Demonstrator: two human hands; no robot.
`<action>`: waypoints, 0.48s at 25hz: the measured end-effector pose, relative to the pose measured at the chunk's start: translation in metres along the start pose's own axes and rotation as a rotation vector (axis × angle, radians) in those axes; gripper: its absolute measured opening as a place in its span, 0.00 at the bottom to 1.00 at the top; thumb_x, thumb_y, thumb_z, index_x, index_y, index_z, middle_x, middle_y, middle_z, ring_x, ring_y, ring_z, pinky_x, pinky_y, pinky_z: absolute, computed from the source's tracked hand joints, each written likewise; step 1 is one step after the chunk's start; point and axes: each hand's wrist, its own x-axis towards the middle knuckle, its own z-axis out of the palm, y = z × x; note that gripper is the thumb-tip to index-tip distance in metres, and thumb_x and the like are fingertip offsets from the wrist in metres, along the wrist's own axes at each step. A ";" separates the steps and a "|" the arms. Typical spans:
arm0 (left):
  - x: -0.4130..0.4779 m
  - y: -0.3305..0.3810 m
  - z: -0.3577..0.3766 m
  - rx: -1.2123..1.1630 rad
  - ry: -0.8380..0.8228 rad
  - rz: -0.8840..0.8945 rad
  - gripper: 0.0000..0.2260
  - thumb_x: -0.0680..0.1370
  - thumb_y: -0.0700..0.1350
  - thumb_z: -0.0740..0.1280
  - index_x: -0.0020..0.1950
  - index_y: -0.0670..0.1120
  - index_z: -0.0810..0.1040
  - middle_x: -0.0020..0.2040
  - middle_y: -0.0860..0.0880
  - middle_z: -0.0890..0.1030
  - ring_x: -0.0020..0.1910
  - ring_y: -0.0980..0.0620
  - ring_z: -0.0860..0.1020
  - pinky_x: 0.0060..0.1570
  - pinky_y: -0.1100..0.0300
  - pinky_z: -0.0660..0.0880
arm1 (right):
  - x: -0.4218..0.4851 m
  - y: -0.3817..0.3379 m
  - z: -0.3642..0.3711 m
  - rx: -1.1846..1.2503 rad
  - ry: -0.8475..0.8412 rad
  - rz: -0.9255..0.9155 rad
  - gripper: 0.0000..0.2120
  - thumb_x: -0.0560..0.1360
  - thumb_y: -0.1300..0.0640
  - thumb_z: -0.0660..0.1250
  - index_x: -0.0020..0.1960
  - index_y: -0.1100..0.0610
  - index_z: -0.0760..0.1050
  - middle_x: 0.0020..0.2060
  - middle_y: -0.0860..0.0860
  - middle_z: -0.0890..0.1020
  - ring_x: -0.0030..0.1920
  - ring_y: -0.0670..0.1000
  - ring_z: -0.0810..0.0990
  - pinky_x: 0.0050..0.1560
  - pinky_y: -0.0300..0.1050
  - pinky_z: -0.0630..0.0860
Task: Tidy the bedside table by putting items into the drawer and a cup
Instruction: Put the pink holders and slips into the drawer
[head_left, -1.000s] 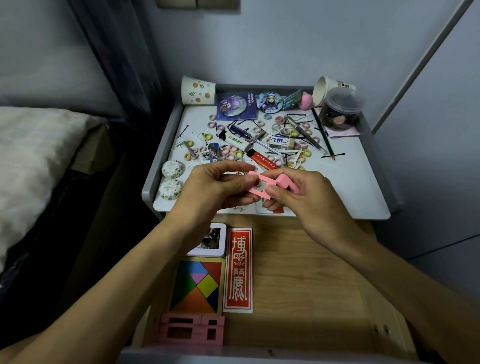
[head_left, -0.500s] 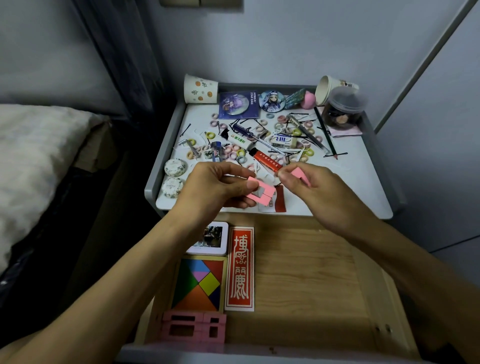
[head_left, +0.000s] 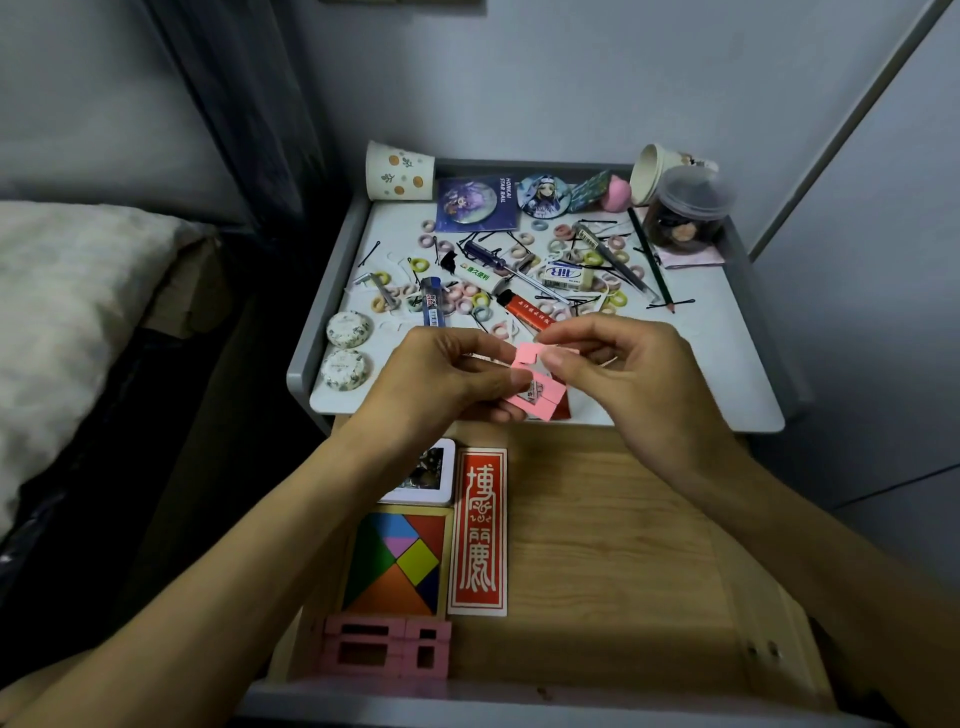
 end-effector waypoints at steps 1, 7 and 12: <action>0.000 0.000 0.001 -0.021 -0.009 0.002 0.09 0.74 0.35 0.71 0.53 0.36 0.81 0.41 0.39 0.85 0.34 0.49 0.83 0.38 0.62 0.82 | -0.002 -0.001 0.003 -0.015 0.029 -0.012 0.08 0.74 0.56 0.72 0.53 0.51 0.83 0.45 0.46 0.84 0.45 0.42 0.82 0.42 0.35 0.78; -0.002 0.000 -0.002 -0.117 0.013 -0.028 0.09 0.73 0.35 0.70 0.53 0.36 0.81 0.44 0.38 0.85 0.35 0.48 0.84 0.37 0.64 0.80 | -0.005 0.000 0.010 -0.313 0.046 -0.227 0.17 0.73 0.56 0.73 0.61 0.57 0.80 0.50 0.49 0.83 0.45 0.41 0.79 0.45 0.25 0.74; -0.003 0.002 -0.003 -0.144 0.038 -0.038 0.05 0.73 0.35 0.71 0.48 0.39 0.82 0.44 0.38 0.85 0.35 0.49 0.83 0.36 0.65 0.80 | -0.004 0.001 0.009 -0.376 -0.016 -0.262 0.26 0.68 0.53 0.77 0.65 0.56 0.77 0.57 0.49 0.76 0.55 0.44 0.75 0.49 0.24 0.72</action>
